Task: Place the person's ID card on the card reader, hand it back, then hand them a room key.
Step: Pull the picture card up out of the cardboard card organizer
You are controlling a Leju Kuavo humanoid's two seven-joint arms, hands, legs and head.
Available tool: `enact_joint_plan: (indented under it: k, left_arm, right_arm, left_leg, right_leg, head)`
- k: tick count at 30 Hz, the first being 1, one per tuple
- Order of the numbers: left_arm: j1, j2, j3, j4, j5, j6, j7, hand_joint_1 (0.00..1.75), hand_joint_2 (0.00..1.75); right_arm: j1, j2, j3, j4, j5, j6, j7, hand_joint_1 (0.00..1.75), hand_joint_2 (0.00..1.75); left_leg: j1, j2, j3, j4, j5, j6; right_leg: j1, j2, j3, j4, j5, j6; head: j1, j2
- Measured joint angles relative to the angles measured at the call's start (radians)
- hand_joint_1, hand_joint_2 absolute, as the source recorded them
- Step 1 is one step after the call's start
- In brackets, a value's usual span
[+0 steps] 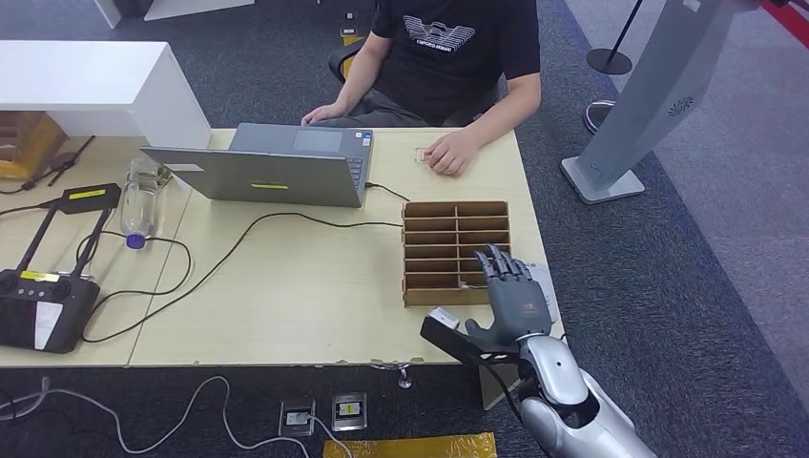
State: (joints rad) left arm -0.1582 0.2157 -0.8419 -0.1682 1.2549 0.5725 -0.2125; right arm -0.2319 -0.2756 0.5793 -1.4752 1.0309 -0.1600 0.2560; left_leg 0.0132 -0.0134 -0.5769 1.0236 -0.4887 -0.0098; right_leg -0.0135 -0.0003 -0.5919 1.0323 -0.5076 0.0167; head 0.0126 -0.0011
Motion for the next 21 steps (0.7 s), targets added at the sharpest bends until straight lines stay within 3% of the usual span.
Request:
enact_joint_plan:
  k: [5, 11, 12, 15, 16, 21]
  left_arm:
    - [0.0, 0.003, 0.0, 0.0, 0.0, -0.001, 0.0, 0.0, 0.0]
    - [0.0, 0.004, 0.0, 0.0, -0.003, -0.006, 0.0, 0.0, 0.0]
    - [0.0, 0.005, 0.0, 0.0, -0.004, -0.006, 0.0, 0.0, 0.0]
    - [0.0, 0.005, 0.0, 0.0, -0.005, -0.006, 0.0, 0.0, 0.0]
    - [0.0, 0.005, 0.0, 0.0, -0.005, -0.006, 0.0, 0.0, 0.0]
    - [0.0, 0.005, 0.0, 0.0, -0.006, -0.007, 0.0, 0.0, 0.0]
  right_arm:
    - [-0.011, 0.006, 0.006, 0.021, 0.009, -0.011, 0.001, 0.16, 1.75]
    - [-0.022, 0.009, 0.017, 0.039, 0.01, -0.012, 0.001, 0.16, 1.75]
    - [-0.024, 0.009, 0.019, 0.042, 0.009, -0.012, 0.001, 0.3, 1.75]
    - [-0.028, 0.01, 0.024, 0.05, 0.009, -0.012, 0.001, 1.44, 1.75]
    - [-0.029, 0.01, 0.026, 0.052, 0.009, -0.012, 0.001, 1.7, 1.75]
    - [-0.033, 0.01, 0.033, 0.067, 0.013, -0.012, 0.001, 1.75, 1.75]
  left_leg:
    - [0.0, 0.0, 0.0, 0.0, 0.0, 0.0]
    - [0.0, 0.0, 0.0, 0.0, 0.0, 0.0]
    - [0.0, 0.0, 0.0, 0.0, 0.0, 0.0]
    - [0.0, 0.0, 0.0, 0.0, 0.0, 0.0]
    - [0.0, 0.0, 0.0, 0.0, 0.0, 0.0]
    - [0.0, 0.0, 0.0, 0.0, 0.0, 0.0]
  right_leg:
    - [0.0, 0.0, 0.0, 0.0, 0.0, 0.0]
    - [0.0, 0.0, 0.0, 0.0, 0.0, 0.0]
    - [0.0, 0.0, 0.0, 0.0, 0.0, 0.0]
    - [0.0, 0.0, 0.0, 0.0, 0.0, 0.0]
    - [0.0, 0.0, 0.0, 0.0, 0.0, 0.0]
    - [0.0, 0.0, 0.0, 0.0, 0.0, 0.0]
  head:
    - [0.0, 0.0]
    - [0.0, 0.0]
    - [0.0, 0.0]
    - [0.0, 0.0]
    - [0.0, 0.0]
    - [0.0, 0.0]
